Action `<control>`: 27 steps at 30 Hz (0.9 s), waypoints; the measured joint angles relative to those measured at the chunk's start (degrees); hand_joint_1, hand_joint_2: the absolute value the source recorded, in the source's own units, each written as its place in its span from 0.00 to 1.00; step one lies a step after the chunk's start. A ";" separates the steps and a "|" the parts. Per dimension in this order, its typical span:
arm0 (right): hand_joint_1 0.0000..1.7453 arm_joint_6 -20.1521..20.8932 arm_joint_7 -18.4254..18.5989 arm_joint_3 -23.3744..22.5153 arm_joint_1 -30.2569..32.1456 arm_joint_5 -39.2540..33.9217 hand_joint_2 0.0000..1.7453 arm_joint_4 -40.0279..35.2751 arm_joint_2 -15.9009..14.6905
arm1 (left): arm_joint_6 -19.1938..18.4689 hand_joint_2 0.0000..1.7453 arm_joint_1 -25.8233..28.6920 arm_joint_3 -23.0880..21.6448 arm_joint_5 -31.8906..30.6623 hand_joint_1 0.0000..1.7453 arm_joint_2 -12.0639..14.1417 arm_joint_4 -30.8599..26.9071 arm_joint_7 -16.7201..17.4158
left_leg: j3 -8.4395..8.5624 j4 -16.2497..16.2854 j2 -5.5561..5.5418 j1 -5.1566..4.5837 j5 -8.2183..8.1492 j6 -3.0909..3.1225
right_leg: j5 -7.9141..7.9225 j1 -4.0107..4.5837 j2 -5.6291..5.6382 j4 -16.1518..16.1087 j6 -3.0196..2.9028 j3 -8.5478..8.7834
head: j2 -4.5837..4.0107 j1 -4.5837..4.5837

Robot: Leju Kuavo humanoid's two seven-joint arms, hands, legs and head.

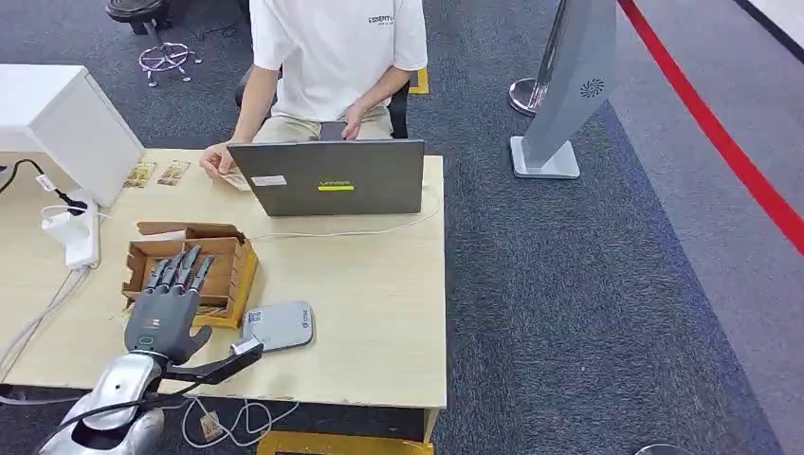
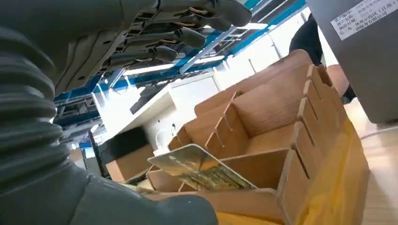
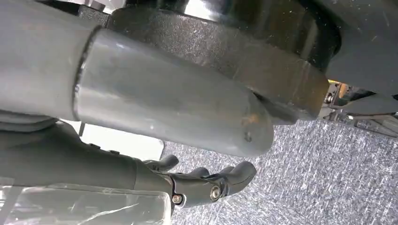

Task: Pass the card to the sensor for recognition and then transmit it.

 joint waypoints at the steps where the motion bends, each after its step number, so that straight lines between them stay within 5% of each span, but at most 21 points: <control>1: 0.00 0.00 0.00 0.00 0.00 0.00 0.00 0.00 0.00 | -0.35 1.00 0.01 -0.07 0.00 0.00 0.00 0.00 0.24 | 0.00 0.00 0.00 0.00 0.00 0.00 | 0.00 0.00 0.00 0.00 0.00 0.00 | 0.00 0.00; 23: 0.00 0.00 0.17 0.00 -0.01 0.09 0.00 0.00 0.00 | -1.31 1.00 0.03 -0.15 -1.23 0.00 -0.07 0.52 3.21 | 0.00 0.00 0.00 0.00 0.00 0.00 | 0.00 0.00 0.00 0.00 0.00 0.01 | 0.00 0.00; 24: 0.00 0.00 0.17 0.00 -0.01 0.09 0.00 0.00 0.00 | -1.33 1.00 0.03 -0.15 -1.22 1.00 -0.09 0.52 3.21 | 0.00 0.00 0.00 0.00 0.00 0.00 | 0.00 0.00 0.00 0.00 0.00 0.01 | 0.00 0.00; 27: 0.00 0.00 0.11 0.00 0.00 0.09 0.00 0.00 0.00 | -1.46 1.00 0.03 -0.15 -1.25 1.00 -0.22 0.52 3.28 | 0.00 0.00 0.00 0.00 0.00 0.00 | 0.00 0.00 0.00 0.00 0.00 0.01 | 0.00 0.00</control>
